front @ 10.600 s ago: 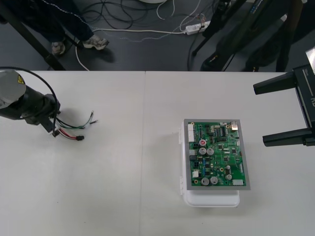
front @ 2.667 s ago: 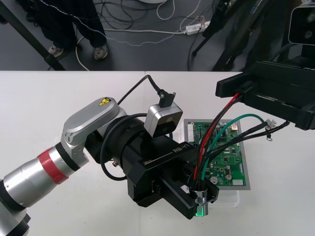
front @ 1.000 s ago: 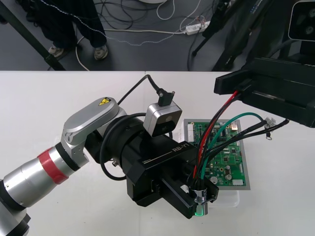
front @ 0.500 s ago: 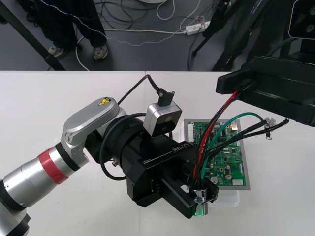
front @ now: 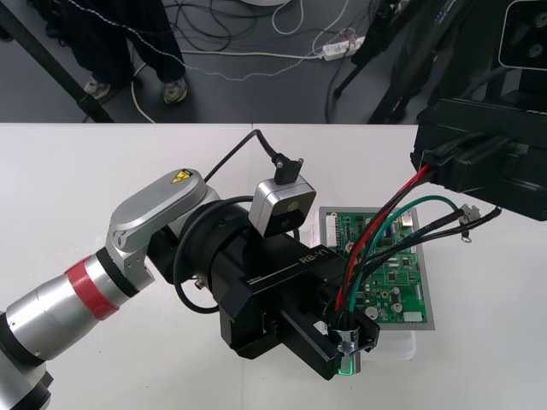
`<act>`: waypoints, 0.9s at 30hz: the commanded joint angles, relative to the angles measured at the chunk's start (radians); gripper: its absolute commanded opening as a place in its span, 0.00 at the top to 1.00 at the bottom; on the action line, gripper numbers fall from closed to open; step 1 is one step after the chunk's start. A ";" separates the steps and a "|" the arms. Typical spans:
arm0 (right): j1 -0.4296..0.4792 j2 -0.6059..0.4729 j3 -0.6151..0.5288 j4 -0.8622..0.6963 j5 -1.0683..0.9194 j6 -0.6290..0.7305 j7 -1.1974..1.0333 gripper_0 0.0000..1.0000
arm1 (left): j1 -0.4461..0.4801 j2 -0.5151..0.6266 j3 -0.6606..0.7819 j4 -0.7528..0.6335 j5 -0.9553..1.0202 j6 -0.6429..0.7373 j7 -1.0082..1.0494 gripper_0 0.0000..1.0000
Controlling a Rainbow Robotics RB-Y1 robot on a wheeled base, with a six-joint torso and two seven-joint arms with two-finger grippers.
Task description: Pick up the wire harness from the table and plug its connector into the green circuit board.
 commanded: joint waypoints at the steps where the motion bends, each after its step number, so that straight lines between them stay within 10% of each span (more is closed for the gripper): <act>1: -0.039 0.020 0.006 -0.031 0.005 -0.004 0.003 1.00 | 0.011 0.018 -0.015 -0.038 0.015 -0.039 0.047 1.00; 14: -0.039 0.021 0.006 -0.030 0.005 -0.004 0.001 1.00 | 0.011 0.018 -0.015 -0.039 0.015 -0.039 0.043 1.00; 19: -0.039 0.021 0.006 -0.030 0.011 -0.004 0.001 1.00 | 0.013 0.021 -0.015 -0.038 0.018 -0.039 0.040 0.15; 27: -0.039 0.021 0.006 -0.030 0.013 -0.004 0.003 1.00 | 0.013 0.032 -0.013 -0.039 0.012 -0.039 0.027 0.00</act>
